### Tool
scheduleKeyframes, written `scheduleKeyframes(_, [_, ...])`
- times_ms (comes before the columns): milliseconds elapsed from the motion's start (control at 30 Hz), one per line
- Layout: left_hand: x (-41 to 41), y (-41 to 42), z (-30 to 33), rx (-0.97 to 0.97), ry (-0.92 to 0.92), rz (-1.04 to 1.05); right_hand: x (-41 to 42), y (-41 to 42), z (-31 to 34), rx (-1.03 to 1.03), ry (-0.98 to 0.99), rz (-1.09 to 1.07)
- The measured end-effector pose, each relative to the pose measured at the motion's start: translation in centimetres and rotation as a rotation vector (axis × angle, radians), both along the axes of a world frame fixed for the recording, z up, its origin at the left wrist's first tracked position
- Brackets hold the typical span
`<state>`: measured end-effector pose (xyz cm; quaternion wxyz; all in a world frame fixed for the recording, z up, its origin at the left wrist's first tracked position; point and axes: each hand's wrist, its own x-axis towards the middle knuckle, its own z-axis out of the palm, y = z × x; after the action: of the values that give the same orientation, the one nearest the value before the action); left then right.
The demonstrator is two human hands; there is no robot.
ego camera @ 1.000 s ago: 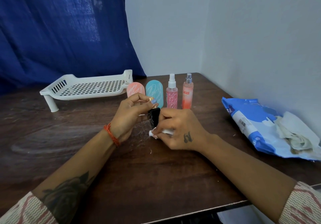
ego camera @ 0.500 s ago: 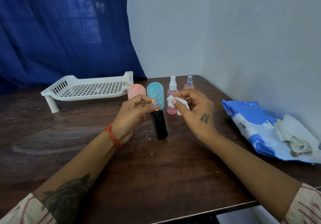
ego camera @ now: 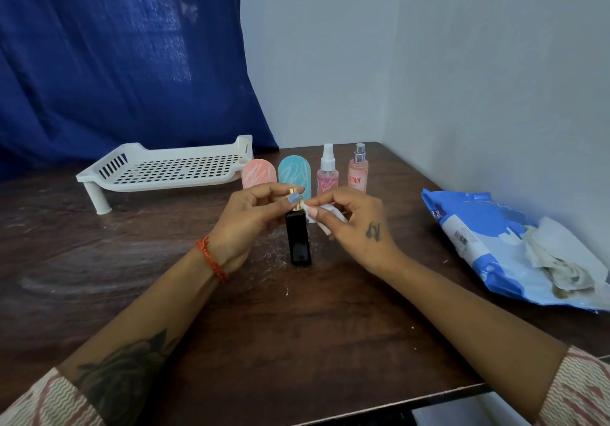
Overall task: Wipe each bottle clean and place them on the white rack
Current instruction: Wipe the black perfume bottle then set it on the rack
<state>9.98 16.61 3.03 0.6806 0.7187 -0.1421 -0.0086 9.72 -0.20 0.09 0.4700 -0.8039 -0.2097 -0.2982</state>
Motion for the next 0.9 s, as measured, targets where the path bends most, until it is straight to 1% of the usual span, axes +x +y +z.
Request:
scheduleKeyframes(100, [0.33,0.07,-0.21,-0.018,0.000,-0.022,0.09,-0.17,-0.09,0.009,0.033,-0.047])
scheduleKeyframes(233, [0.39,0.03,-0.26,-0.057,0.008,-0.048,-0.04,-0.37,0.17,0.080,-0.058,-0.112])
scheduleKeyframes(333, [0.49,-0.05,-0.41,-0.074,0.006,-0.050,-0.26,-0.02,0.12,-0.007,-0.147,-0.044])
scheduleKeyframes(433, [0.59,-0.07,-0.56,-0.090,0.013,-0.039,-0.26,0.20,-0.15,-0.085,-0.188,-0.007])
scheduleKeyframes(633, [0.62,-0.03,-0.71,-0.078,0.009,-0.060,0.05,0.15,-0.16,-0.038,-0.208,-0.018])
scheduleKeyframes(767, [0.64,-0.07,-0.62,-0.113,0.029,-0.063,0.26,-0.26,-0.29,-0.034,-0.176,-0.124])
scheduleKeyframes(833, [0.65,-0.14,-0.66,-0.130,0.039,-0.062,0.14,-0.29,-0.19,-0.032,-0.207,-0.144])
scheduleKeyframes(900, [0.68,-0.15,-0.73,-0.142,0.042,-0.056,-0.07,-0.06,-0.07,-0.050,-0.258,-0.107])
